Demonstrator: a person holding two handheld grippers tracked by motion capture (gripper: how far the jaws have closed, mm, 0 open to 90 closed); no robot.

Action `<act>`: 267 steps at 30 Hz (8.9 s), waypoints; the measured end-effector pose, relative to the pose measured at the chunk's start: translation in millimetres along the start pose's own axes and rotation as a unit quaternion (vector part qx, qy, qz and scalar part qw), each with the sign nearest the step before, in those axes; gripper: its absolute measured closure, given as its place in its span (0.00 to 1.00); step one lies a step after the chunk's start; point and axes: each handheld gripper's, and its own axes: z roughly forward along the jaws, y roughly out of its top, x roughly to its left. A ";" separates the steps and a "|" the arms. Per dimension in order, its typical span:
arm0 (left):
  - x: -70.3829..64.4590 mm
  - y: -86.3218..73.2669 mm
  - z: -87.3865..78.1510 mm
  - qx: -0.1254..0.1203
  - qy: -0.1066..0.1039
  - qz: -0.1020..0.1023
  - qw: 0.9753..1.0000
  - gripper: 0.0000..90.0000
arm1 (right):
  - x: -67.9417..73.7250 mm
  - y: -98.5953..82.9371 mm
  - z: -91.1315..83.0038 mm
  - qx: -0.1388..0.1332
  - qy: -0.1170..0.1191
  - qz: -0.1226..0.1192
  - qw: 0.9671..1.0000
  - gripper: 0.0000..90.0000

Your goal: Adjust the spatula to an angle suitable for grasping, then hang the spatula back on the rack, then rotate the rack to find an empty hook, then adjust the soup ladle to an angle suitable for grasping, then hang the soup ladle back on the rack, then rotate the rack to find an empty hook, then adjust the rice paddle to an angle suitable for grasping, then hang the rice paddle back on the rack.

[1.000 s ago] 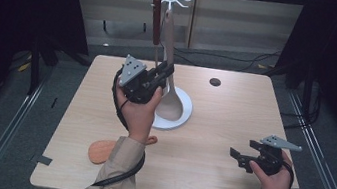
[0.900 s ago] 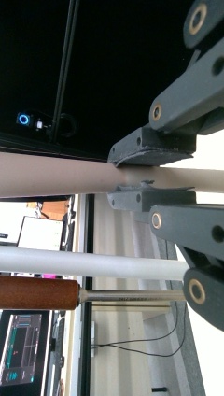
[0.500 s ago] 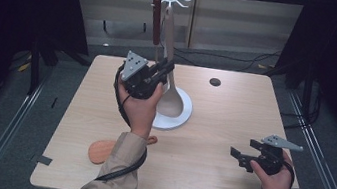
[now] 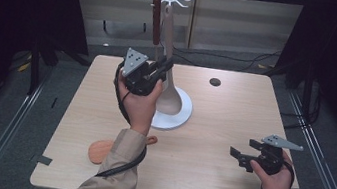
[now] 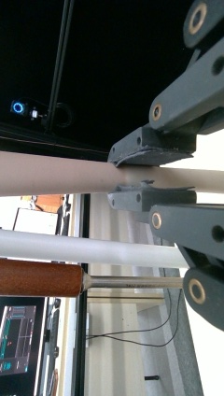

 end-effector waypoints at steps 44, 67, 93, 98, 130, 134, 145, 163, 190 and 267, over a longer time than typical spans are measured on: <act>9.2 3.5 11.5 0.022 0.017 -0.002 1.000 0.87 | -3.0 -0.1 -0.8 -0.003 0.000 0.006 1.000 0.12; 11.6 -2.8 3.8 -0.022 0.012 -0.001 1.000 0.78 | -2.0 1.2 -2.9 -0.006 -0.001 0.006 1.000 0.12; 10.1 45.2 -5.5 -0.138 -0.026 0.006 0.990 0.99 | -1.6 1.3 -1.7 -0.007 -0.003 0.004 1.000 0.12; 9.0 53.2 -3.8 -0.149 -0.033 0.007 0.988 1.00 | -1.2 2.0 -2.4 -0.009 -0.003 0.002 1.000 0.12; 9.9 85.8 19.3 -0.134 -0.025 0.014 0.991 1.00 | -3.8 2.8 -5.6 -0.016 -0.004 0.014 1.000 0.12; 12.8 85.9 18.2 -0.134 -0.020 0.012 0.991 1.00 | -3.9 3.1 -5.7 -0.017 -0.004 0.015 1.000 0.12; 20.1 86.3 16.2 -0.132 -0.013 0.008 0.991 1.00 | -3.0 3.4 -5.5 -0.017 -0.004 0.013 1.000 0.11; 26.0 84.4 14.0 -0.136 -0.009 -0.002 0.991 1.00 | -4.0 3.5 -5.7 -0.018 -0.005 0.013 1.000 0.11; 28.0 82.9 11.2 -0.131 -0.014 -0.003 0.991 1.00 | -3.5 4.2 -5.0 -0.018 -0.002 0.012 1.000 0.11; 74.2 -125.5 -77.7 0.245 -0.086 0.050 0.964 0.47 | 11.4 12.4 13.7 -0.002 0.015 -0.016 1.000 0.11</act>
